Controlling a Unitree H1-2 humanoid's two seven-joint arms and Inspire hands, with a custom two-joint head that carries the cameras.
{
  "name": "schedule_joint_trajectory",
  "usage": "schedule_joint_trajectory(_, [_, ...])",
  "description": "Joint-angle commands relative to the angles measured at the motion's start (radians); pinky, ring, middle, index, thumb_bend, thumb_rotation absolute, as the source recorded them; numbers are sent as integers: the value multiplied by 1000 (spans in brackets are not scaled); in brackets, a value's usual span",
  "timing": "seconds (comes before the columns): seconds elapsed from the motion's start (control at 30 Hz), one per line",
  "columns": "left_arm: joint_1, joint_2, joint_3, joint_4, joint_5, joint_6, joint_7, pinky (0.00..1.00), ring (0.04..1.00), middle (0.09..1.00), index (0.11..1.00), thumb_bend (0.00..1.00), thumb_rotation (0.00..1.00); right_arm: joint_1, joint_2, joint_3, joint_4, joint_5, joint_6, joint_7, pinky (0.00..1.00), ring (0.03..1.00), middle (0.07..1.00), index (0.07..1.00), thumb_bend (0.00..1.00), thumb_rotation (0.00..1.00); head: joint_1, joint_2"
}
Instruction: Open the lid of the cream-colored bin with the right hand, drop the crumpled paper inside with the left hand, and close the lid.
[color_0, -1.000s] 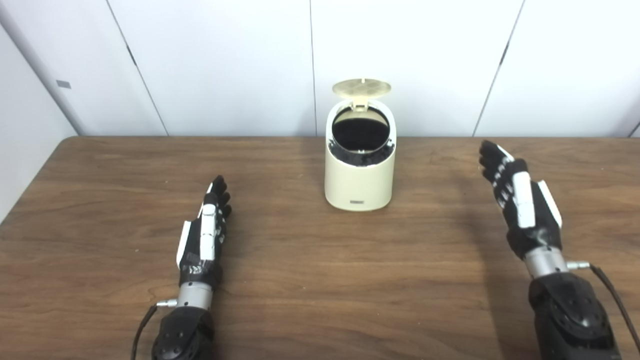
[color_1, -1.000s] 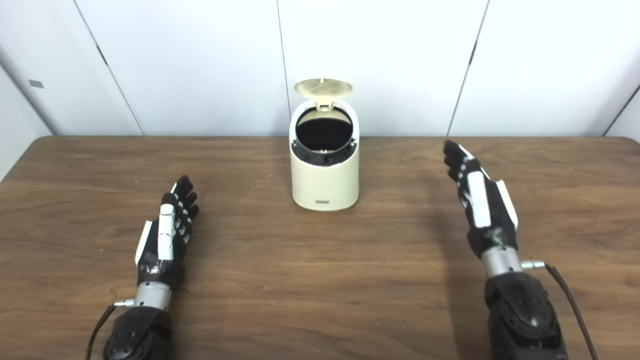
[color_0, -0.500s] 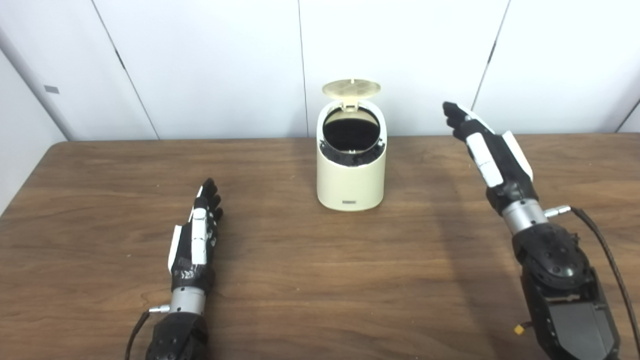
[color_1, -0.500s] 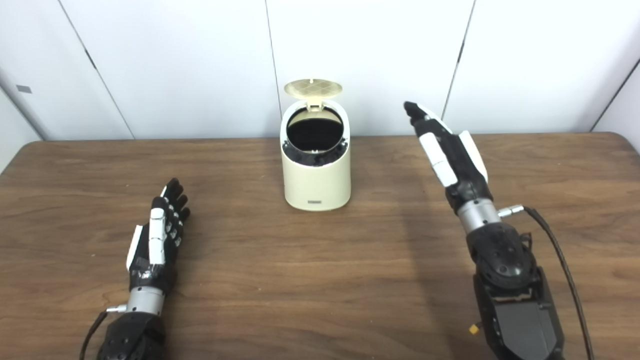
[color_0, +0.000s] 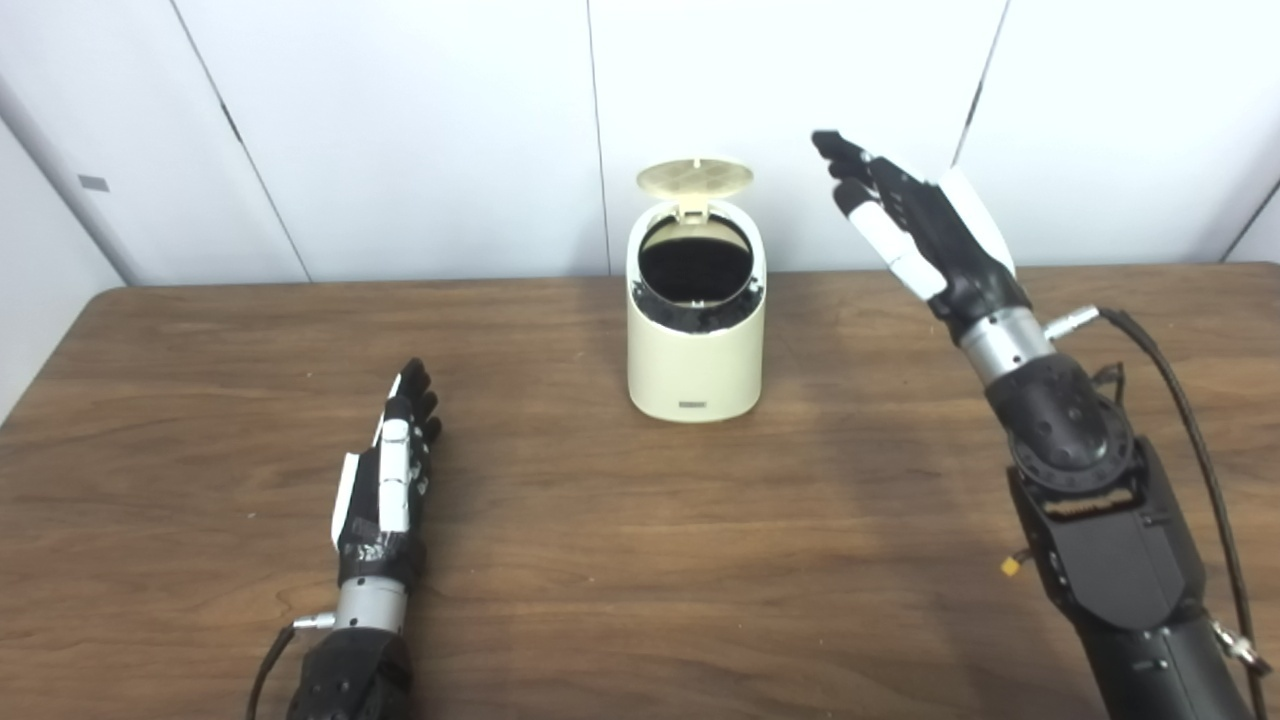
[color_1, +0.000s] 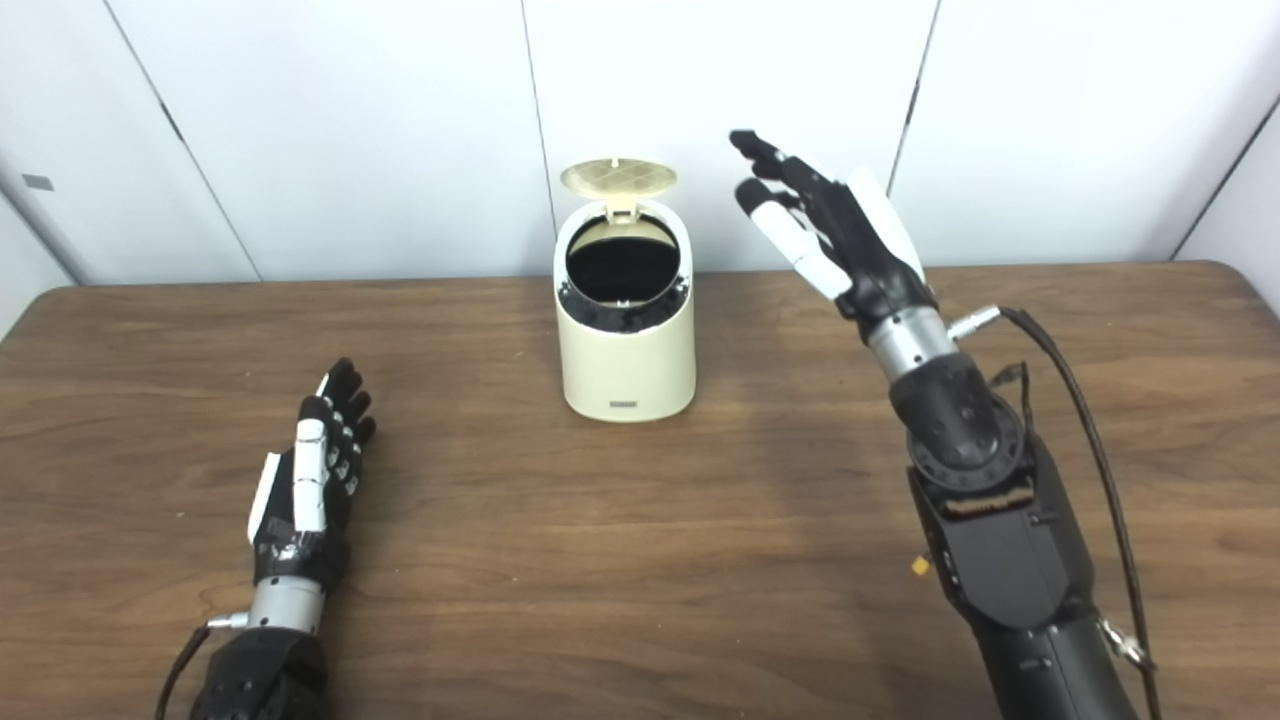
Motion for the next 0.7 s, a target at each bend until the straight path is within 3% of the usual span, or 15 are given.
schedule_joint_trajectory(0.0, [20, -11, -11, 51, -11, -33, -12, 1000, 1000, 1000, 1000, 507, 1000, -71, -27, 6, -8, -38, -13, 0, 794, 866, 881, 858, 536, 1000, -3, 1])
schedule_joint_trajectory(0.3, [14, -19, -18, 58, -12, -28, -12, 1000, 1000, 1000, 1000, 497, 1000, -140, -49, 42, 12, -98, 3, 44, 762, 848, 872, 852, 523, 1000, 13, 0])
schedule_joint_trajectory(0.47, [14, -24, -22, 60, -7, -31, -11, 1000, 1000, 1000, 1000, 492, 1000, -171, -59, 67, -1, -115, 31, 94, 799, 875, 895, 864, 500, 1000, 20, -1])
schedule_joint_trajectory(0.67, [17, -28, -26, 58, -2, -34, -9, 1000, 1000, 1000, 1000, 510, 1000, -209, -67, 103, 22, -146, 13, 131, 820, 886, 901, 876, 462, 1000, 14, -2])
